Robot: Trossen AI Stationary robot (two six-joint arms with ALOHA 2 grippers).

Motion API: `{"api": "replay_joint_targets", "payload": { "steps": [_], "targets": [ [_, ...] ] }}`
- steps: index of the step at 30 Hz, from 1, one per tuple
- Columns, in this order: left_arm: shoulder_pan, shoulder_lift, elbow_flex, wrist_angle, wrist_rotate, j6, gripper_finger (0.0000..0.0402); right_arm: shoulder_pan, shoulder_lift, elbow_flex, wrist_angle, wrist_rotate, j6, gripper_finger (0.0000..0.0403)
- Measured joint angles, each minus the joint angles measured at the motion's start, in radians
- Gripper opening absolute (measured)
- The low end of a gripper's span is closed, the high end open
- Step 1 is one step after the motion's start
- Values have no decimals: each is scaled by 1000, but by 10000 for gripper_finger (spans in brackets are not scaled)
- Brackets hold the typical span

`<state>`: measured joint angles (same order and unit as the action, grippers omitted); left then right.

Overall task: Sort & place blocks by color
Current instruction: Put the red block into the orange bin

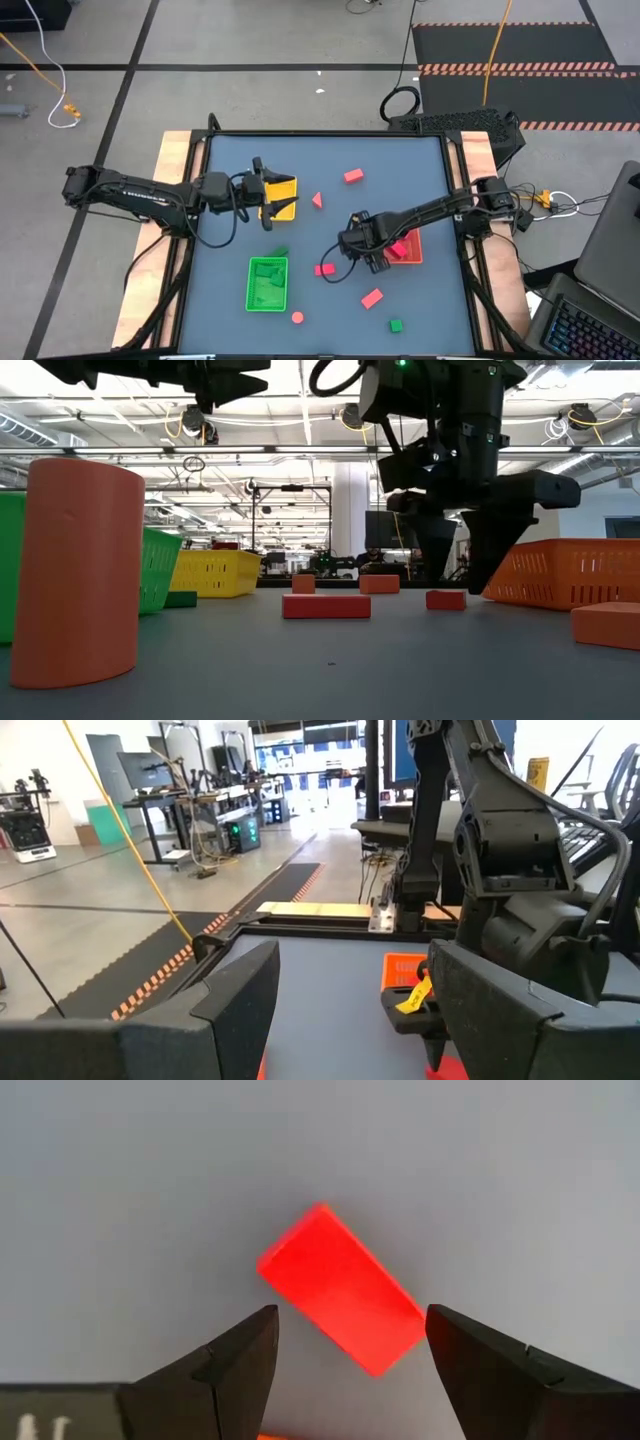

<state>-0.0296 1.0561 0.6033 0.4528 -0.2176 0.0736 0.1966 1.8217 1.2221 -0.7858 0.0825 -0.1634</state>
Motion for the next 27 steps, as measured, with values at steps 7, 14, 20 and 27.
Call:
{"api": "replay_joint_targets", "payload": {
  "steps": [7,14,20,27],
  "targets": [
    [0,0,0,-6,0,0,255,2,9,-2,33,-5,-14,247],
    [0,0,0,-6,0,0,255,0,10,-3,56,-5,-12,247],
    [0,0,0,-6,0,0,255,0,9,-54,127,-9,-5,247],
    [-1,0,0,-7,0,1,255,0,1,-90,151,-6,36,247]
  ]
}}
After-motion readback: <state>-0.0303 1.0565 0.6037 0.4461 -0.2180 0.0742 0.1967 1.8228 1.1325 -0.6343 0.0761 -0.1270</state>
